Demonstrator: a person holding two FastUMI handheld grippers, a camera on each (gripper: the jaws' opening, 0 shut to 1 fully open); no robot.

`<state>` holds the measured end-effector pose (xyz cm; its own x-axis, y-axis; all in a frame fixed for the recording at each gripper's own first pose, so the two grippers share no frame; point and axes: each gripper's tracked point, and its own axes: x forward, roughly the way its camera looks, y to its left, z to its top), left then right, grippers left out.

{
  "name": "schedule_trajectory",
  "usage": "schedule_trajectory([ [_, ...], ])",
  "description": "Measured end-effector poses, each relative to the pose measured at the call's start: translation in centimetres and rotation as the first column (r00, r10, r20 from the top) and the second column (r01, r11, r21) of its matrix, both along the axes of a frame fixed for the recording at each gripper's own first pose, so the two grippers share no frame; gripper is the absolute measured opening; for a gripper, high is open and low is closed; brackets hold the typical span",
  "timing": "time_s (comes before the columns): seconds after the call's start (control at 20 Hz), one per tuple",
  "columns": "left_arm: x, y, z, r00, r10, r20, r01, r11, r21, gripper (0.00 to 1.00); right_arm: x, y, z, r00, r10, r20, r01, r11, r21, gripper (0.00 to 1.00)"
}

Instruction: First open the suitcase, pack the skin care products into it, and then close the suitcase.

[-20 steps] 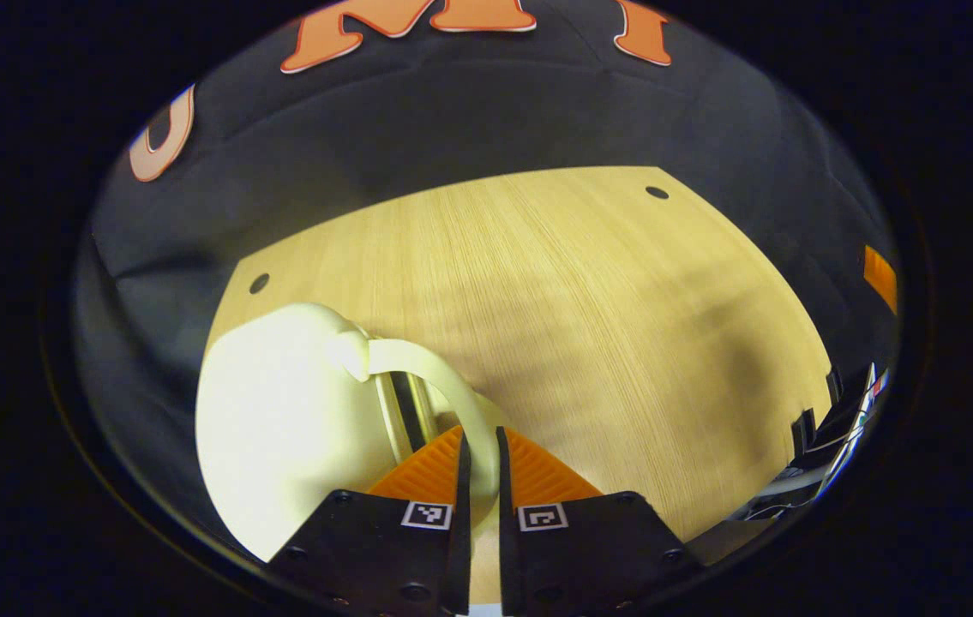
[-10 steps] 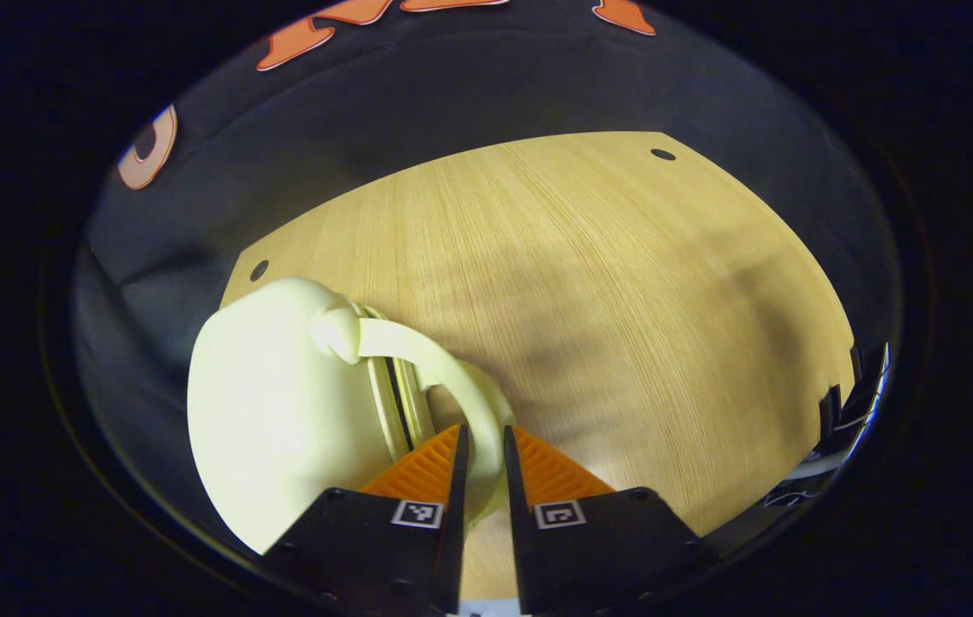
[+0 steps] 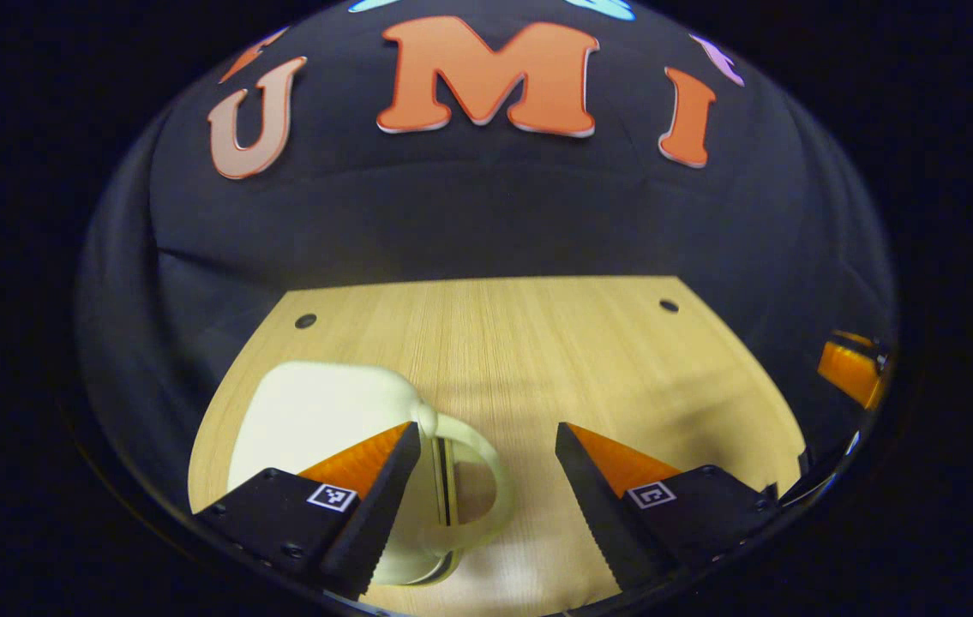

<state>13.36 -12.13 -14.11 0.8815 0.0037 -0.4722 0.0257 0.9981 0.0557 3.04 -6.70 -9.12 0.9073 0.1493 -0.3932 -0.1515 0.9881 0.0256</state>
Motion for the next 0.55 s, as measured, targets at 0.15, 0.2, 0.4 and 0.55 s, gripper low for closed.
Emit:
schedule_trajectory([
  [0.15, -0.3, 1.7, 5.5, 0.99, 0.018, 0.141, -0.012, 0.999, -0.041, 0.99, -0.1, 0.9, 0.7, 1.0, -0.023, 0.016, 0.023, 1.0, 0.012, 0.96],
  [0.2, -0.9, 1.8, 7.0, 0.983, 0.025, 0.183, -0.017, 0.999, -0.04, 0.99, -0.2, 1.2, 1.0, 0.999, -0.029, 0.027, 0.029, 1.0, 0.013, 0.96],
  [0.4, -1.0, 2.7, 12.4, 0.945, -0.029, 0.327, 0.052, 0.997, -0.062, 0.97, -0.5, 1.4, 2.0, 0.993, -0.086, 0.083, 0.087, 0.996, 0.0, 0.96],
  [0.55, -1.6, 3.0, 14.5, 0.929, -0.028, 0.369, 0.075, 0.991, -0.114, 0.97, -1.1, 1.3, 3.6, 0.977, -0.15, 0.149, 0.148, 0.989, 0.027, 0.96],
])
